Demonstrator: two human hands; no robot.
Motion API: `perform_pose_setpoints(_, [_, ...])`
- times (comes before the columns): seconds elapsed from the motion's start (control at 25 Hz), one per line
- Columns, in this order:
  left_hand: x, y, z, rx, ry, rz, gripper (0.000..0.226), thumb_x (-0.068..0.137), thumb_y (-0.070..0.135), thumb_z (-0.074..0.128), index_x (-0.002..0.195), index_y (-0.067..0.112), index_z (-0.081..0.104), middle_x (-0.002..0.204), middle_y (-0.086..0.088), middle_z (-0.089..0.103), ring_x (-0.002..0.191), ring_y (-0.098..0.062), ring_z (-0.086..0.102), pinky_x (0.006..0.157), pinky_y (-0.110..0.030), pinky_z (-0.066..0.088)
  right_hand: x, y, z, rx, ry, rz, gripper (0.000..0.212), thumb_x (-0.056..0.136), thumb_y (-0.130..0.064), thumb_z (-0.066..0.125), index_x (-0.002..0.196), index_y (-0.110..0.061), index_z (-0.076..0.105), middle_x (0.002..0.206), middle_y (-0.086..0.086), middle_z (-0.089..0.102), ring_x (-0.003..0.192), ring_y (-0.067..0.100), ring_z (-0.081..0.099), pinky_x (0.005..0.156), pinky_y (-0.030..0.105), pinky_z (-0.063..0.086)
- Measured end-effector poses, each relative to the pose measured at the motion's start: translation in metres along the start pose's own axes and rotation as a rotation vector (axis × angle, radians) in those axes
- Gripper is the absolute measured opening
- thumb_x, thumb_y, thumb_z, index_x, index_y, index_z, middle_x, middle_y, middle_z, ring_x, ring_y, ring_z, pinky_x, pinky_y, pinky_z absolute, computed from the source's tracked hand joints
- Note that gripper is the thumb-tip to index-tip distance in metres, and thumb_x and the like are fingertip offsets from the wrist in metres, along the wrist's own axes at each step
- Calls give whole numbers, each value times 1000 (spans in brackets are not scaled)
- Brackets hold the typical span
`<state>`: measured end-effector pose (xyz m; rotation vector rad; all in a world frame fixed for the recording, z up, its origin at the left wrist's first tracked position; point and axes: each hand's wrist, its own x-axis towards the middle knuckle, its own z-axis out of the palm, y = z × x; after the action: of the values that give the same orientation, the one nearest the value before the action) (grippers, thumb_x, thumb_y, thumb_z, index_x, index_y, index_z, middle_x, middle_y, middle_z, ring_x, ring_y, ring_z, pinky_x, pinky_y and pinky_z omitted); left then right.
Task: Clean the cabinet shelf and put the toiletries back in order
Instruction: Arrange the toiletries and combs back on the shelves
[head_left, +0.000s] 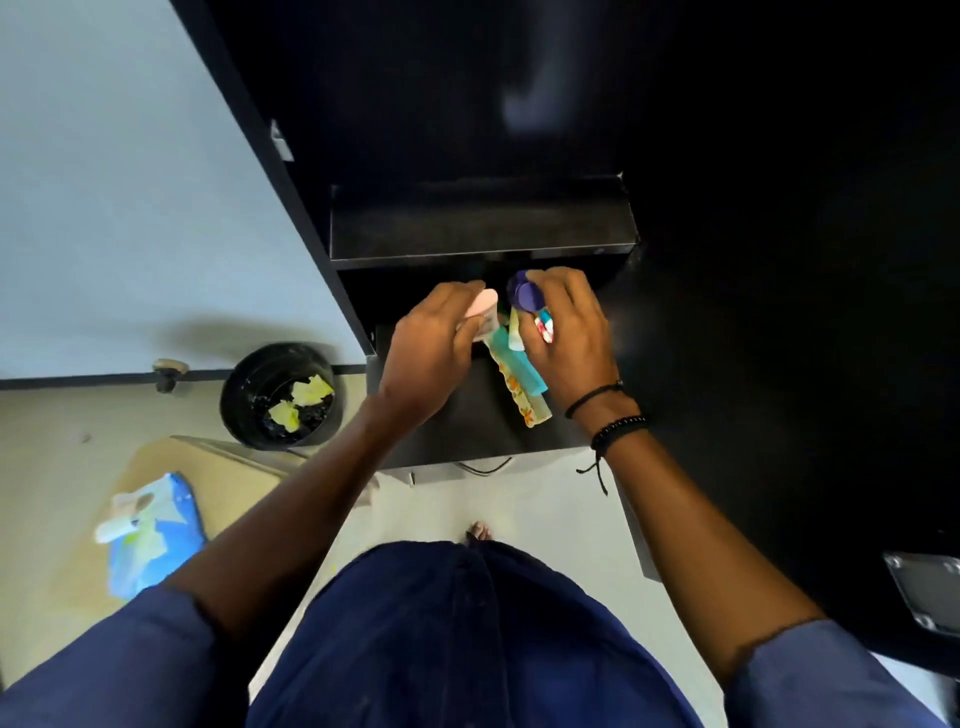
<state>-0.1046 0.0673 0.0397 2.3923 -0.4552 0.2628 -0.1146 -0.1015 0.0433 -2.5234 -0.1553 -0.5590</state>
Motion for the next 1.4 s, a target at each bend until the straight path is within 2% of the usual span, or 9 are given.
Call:
perform_pose_setpoints(0.08, [-2, 11, -28, -45, 55, 35, 34, 91, 14, 57, 124, 11, 57, 120, -6, 60, 107, -18, 59, 88, -28, 48, 2, -23, -18, 148, 36, 20, 34, 83, -14, 67, 115, -6, 60, 113, 9, 58, 103, 7, 53, 91, 13, 43])
perform_pose_setpoints(0.16, [-1, 20, -62, -89, 82, 64, 35, 92, 18, 57, 127, 14, 55, 122, -3, 58, 109, -16, 58, 88, -29, 53, 7, -46, -34, 231, 72, 31, 38, 81, -14, 69, 117, -8, 60, 114, 6, 58, 102, 1, 52, 92, 14, 47])
perform_pose_setpoints(0.4, [11, 45, -154, -121, 198, 91, 39, 91, 28, 61, 129, 20, 54, 125, 3, 58, 111, -12, 57, 87, -21, 53, 36, -125, -75, 310, 88, 51, 47, 78, -17, 72, 122, -16, 55, 115, -2, 59, 103, 11, 61, 88, 31, 56])
perform_pose_setpoints(0.72, [36, 79, -252, -216, 346, 187, 50, 83, 33, 70, 129, 22, 55, 127, 4, 61, 110, -14, 62, 90, -32, 55, 75, -217, -141, 414, 178, -13, 52, 76, -15, 77, 120, -14, 49, 109, -2, 64, 97, 8, 64, 83, 19, 56])
perform_pose_setpoints(0.96, [73, 129, -327, -199, 471, 298, 50, 78, 39, 72, 124, 23, 58, 115, 7, 67, 90, -3, 62, 76, -10, 48, 124, -260, -198, 492, 293, -162, 47, 74, -12, 79, 112, -13, 52, 100, -4, 65, 87, 4, 66, 74, 16, 55])
perform_pose_setpoints(1.12, [98, 165, -374, -200, 567, 358, 49, 77, 39, 74, 120, 23, 60, 106, 9, 68, 82, -2, 63, 71, -8, 48, 163, -280, -242, 517, 366, -276, 45, 73, -14, 80, 109, -12, 53, 96, -4, 67, 85, 6, 67, 74, 20, 57])
perform_pose_setpoints(1.2, [111, 186, -398, -204, 621, 411, 46, 76, 40, 75, 117, 23, 62, 104, 11, 68, 81, 0, 64, 71, -12, 53, 184, -292, -267, 535, 401, -339, 45, 72, -13, 81, 108, -12, 54, 97, -1, 68, 86, 8, 68, 76, 21, 56])
perform_pose_setpoints(1.32, [131, 216, -431, -211, 713, 479, 41, 74, 40, 75, 109, 22, 65, 96, 9, 71, 77, -3, 67, 73, -31, 58, 212, -310, -304, 568, 455, -410, 44, 71, -10, 81, 106, -11, 54, 98, 5, 68, 86, 11, 69, 74, 20, 55])
perform_pose_setpoints(1.4, [143, 236, -451, -180, 764, 505, 40, 73, 42, 75, 107, 21, 66, 92, 8, 71, 73, -4, 68, 72, -32, 58, 229, -323, -329, 563, 495, -456, 43, 72, -12, 80, 106, -11, 54, 98, 7, 67, 85, 12, 69, 73, 21, 56])
